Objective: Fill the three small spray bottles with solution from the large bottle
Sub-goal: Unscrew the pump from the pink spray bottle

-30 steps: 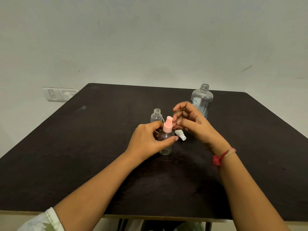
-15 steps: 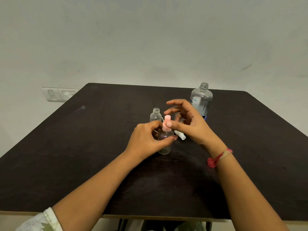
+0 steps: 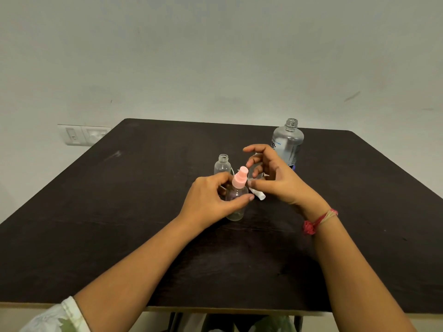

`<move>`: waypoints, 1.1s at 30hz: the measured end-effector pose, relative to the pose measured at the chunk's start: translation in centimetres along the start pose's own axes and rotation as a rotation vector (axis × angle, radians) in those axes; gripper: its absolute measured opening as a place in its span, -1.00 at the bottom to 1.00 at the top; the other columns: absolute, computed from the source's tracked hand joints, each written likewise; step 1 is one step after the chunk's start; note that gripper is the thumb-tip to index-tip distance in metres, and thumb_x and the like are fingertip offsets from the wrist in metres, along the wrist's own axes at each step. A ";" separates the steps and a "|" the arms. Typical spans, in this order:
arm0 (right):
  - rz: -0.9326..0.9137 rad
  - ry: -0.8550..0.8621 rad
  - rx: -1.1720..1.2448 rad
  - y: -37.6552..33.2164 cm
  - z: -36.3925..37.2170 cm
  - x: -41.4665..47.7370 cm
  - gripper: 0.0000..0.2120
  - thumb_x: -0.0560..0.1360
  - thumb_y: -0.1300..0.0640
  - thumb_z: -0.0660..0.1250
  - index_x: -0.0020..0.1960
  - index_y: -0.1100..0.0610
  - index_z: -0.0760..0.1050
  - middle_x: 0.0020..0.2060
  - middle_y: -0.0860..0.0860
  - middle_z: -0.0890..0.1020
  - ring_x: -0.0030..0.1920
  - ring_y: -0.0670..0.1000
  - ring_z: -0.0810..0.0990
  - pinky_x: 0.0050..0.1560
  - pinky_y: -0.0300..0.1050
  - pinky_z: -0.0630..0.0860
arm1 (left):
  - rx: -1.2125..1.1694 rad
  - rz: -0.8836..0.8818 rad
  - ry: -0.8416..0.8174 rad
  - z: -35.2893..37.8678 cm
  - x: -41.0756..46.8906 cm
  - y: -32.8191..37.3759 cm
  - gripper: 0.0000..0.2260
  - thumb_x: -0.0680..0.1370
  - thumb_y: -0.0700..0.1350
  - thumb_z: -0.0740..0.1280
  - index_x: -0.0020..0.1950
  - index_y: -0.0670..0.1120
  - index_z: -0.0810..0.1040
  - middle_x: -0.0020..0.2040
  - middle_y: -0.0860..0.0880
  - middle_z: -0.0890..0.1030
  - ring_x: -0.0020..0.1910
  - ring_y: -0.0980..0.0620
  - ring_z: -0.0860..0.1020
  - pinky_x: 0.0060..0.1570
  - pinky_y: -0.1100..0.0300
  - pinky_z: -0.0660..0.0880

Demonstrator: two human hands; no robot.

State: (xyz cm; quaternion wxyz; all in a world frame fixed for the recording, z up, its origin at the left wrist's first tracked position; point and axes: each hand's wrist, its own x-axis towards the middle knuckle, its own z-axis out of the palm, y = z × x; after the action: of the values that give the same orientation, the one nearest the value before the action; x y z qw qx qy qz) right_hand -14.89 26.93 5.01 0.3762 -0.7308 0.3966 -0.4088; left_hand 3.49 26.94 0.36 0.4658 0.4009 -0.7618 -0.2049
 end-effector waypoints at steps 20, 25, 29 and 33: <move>-0.059 0.047 0.135 -0.2 1.1 0.1 -0.68 0.35 0.27 0.36 0.08 0.08 0.46 -0.10 -0.03 0.56 -0.18 -0.03 0.45 -0.15 -0.23 0.50 | 0.010 0.000 0.009 0.2 0.0 -0.1 -0.63 0.32 0.27 0.43 -0.12 0.00 0.62 -0.29 0.08 0.65 -0.32 0.15 0.62 -0.29 0.04 0.56; -0.071 0.195 0.316 -0.3 0.8 0.2 -0.67 0.33 0.28 0.39 0.06 0.12 0.45 -0.16 -0.13 0.63 -0.11 -0.05 0.55 -0.10 -0.27 0.52 | 0.010 0.002 0.011 0.2 0.1 -0.3 -0.60 0.32 0.30 0.43 -0.13 -0.01 0.63 -0.26 0.07 0.67 -0.31 0.12 0.63 -0.27 0.02 0.56; -0.066 0.314 0.439 -0.6 0.4 0.0 -0.71 0.36 0.25 0.37 0.07 0.10 0.46 -0.18 -0.12 0.66 -0.14 -0.14 0.60 -0.21 -0.31 0.49 | -0.003 0.003 0.007 0.3 0.1 -0.4 -0.59 0.32 0.30 0.43 -0.11 -0.02 0.64 -0.24 0.07 0.68 -0.28 0.10 0.64 -0.25 0.02 0.57; -0.035 0.413 0.559 -0.8 0.3 0.2 -0.77 0.41 0.24 0.38 0.05 0.10 0.49 -0.26 -0.11 0.62 -0.32 -0.18 0.53 -0.30 -0.33 0.46 | -0.010 -0.002 0.011 0.4 0.1 -0.5 -0.57 0.31 0.31 0.43 -0.08 -0.02 0.64 -0.21 0.09 0.68 -0.26 0.12 0.65 -0.22 0.03 0.59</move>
State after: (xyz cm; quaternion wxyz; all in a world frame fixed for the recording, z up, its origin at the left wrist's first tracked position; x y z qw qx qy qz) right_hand -14.38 27.15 5.65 0.4665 -0.5079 0.3245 -0.6474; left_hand 3.33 26.55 -0.13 0.4718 0.4005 -0.7577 -0.2071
